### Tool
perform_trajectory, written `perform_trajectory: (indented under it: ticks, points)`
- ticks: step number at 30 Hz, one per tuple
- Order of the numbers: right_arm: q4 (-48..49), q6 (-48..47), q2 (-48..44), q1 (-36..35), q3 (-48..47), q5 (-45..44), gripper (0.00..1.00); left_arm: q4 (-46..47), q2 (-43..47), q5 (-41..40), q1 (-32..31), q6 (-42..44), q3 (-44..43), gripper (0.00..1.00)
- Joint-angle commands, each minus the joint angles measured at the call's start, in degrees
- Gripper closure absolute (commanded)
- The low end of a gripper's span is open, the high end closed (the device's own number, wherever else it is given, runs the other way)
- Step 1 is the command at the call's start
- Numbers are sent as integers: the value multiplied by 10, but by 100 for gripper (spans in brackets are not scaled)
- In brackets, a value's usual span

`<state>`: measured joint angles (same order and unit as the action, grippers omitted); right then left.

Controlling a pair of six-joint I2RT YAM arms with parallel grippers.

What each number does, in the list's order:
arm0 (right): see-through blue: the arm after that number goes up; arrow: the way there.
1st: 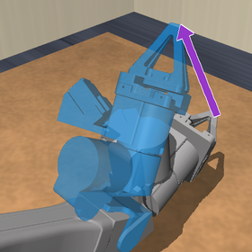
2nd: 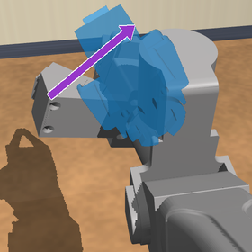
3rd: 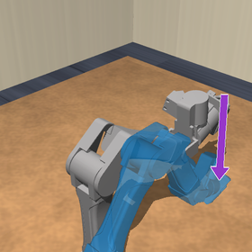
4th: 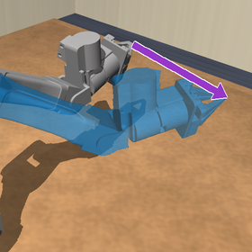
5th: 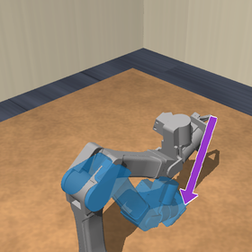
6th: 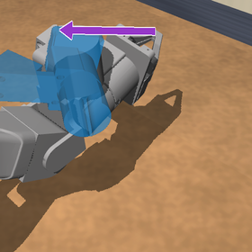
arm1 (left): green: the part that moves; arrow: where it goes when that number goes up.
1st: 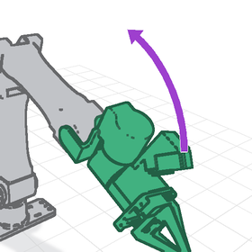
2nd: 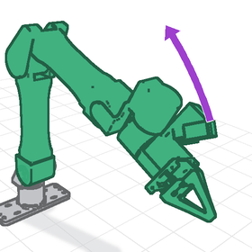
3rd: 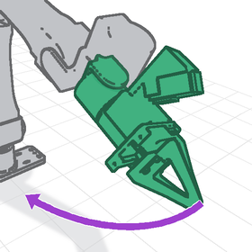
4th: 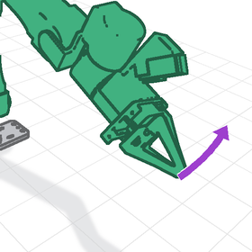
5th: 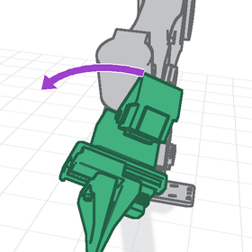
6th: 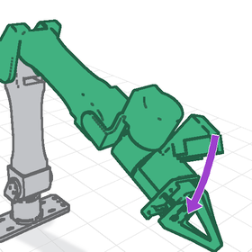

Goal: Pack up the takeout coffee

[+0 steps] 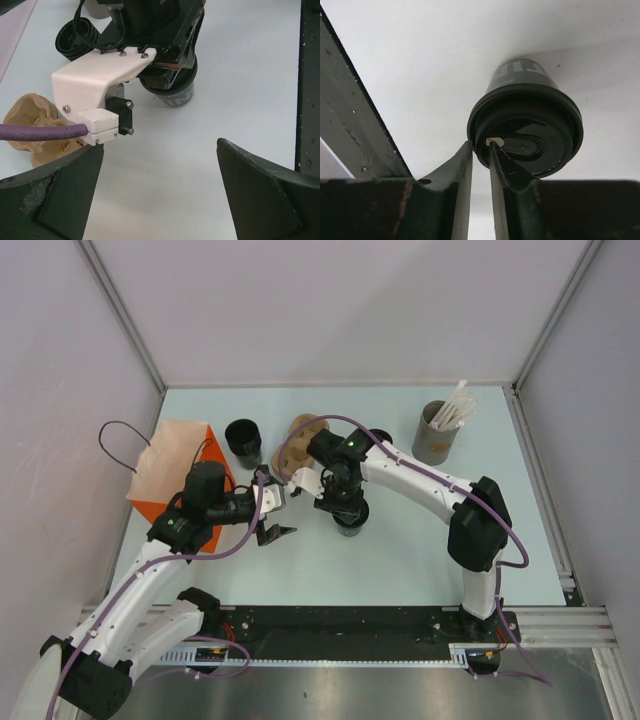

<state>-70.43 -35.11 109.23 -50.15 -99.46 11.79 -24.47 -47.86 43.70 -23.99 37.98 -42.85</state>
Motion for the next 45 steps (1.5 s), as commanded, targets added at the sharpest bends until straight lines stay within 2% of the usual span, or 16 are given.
perform_trajectory:
  ticks: [1, 8, 14, 17, 18, 22, 26, 27, 29, 34, 38, 42, 45]
  points:
    - [6, -4, -2, -7, -20, 2, 75, 28, 3, 28, -1, 18, 1, 0]
    - [1, -4, -31, 8, -64, 16, 70, 32, 1, 29, -1, 18, 3, 0]
    - [11, -4, -81, 37, -85, 38, 55, 41, -6, 24, -1, 9, 5, 1]
    - [41, 4, -118, 53, -55, 46, 49, 57, -23, 29, -2, -8, 4, 0]
    - [51, 7, -130, 58, -33, 49, 45, 59, -29, 30, -2, -13, 0, 0]
    - [127, 23, -225, 106, 38, 57, 38, 81, -82, 10, -7, -41, -19, 0]
    - [203, 52, -332, 159, 102, 67, 24, 83, -122, -19, -32, -47, -44, 0]
    - [211, 62, -349, 169, 109, 75, 10, 86, -127, -37, -38, -48, -50, 0]
    - [250, 105, -394, 202, 135, 96, 0, 95, -137, -55, -47, -50, -55, 0]
    - [324, 201, -452, 239, 186, 61, 0, 124, -159, -44, -49, -72, -80, 0]
    - [311, 118, -472, 245, 210, 101, 0, 152, -205, -55, -62, -117, -112, 0]
    - [352, 124, -501, 252, 248, 67, 0, 152, -269, -144, -97, -157, -146, 0]
    - [362, 131, -509, 262, 278, 92, 0, 149, -318, -145, -100, -188, -171, 0]
